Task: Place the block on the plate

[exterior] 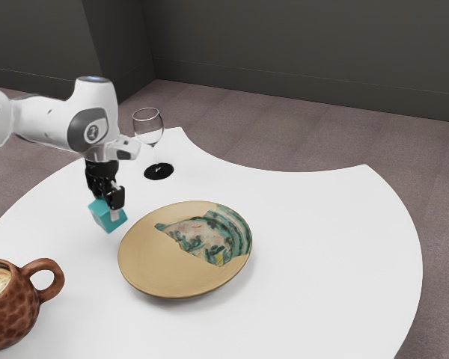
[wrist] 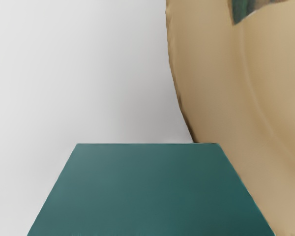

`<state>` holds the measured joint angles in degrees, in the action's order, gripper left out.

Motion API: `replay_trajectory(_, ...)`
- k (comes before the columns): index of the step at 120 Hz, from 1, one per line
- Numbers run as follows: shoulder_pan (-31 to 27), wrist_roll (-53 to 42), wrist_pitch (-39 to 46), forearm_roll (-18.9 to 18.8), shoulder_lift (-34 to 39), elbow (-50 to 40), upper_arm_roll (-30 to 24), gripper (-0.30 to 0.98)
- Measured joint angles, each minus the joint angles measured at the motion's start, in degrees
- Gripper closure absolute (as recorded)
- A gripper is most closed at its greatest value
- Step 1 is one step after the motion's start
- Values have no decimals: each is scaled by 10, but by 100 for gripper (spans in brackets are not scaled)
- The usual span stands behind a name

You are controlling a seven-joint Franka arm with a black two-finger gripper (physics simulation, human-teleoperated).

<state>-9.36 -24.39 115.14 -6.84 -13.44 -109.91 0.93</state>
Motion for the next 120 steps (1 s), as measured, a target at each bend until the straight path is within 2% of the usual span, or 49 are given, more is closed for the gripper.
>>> replay_trajectory(28, 65, 0, -12, 17, 36, -10, -44, 29)
replay_trajectory(52, 126, -1, -9, 37, -16, 14, -62, 29)
replay_trajectory(60, 130, -2, -6, 39, -41, 35, -63, 23)
replay_trajectory(72, 131, -2, -5, 38, -42, 44, -64, 15)
replay_trajectory(100, 131, -2, -33, 37, 54, 48, -66, 5)
replay_trajectory(120, 132, -2, -80, 36, 64, 119, -67, 2)
